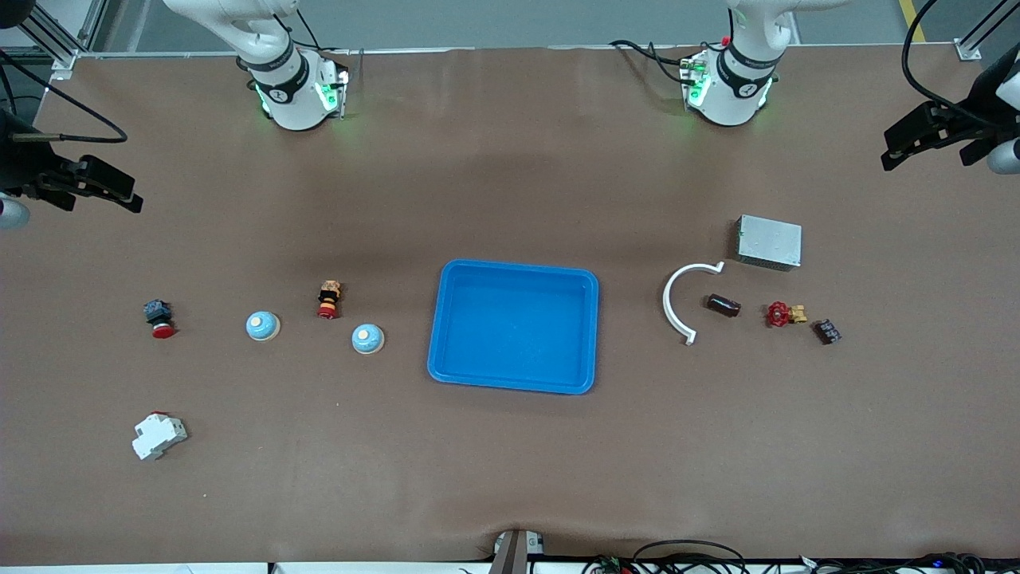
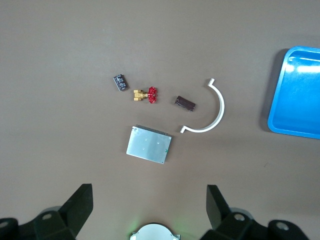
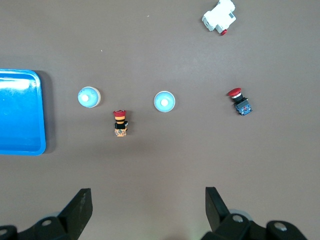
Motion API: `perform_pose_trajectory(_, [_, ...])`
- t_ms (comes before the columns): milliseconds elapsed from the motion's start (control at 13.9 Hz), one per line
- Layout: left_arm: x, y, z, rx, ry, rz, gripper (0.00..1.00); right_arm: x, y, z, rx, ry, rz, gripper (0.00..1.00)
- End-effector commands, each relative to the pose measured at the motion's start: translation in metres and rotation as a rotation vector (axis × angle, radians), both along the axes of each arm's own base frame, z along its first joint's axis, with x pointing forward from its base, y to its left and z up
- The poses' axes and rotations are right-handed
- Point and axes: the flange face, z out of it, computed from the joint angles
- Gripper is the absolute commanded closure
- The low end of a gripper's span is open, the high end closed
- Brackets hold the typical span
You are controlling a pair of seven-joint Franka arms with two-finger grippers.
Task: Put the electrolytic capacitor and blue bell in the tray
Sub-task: 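Move both grippers out from the rest pose toward the objects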
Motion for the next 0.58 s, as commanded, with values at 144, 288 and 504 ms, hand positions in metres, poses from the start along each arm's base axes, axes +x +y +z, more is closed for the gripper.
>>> perform_pose_trajectory(144, [0.000,0.011,0.006,-0.004,-0.013,0.008,0.00,0.003,-0.003,0.004,-0.013,0.003,-0.010,0.00])
perform_pose_trajectory(288, [0.009,0.017,-0.008,0.010,0.012,0.013,0.00,0.003,-0.003,0.004,-0.013,0.003,-0.008,0.00])
perform_pose_trajectory(504, [0.029,0.037,-0.057,0.008,0.110,0.049,0.00,0.003,-0.001,0.004,-0.013,0.003,-0.007,0.00])
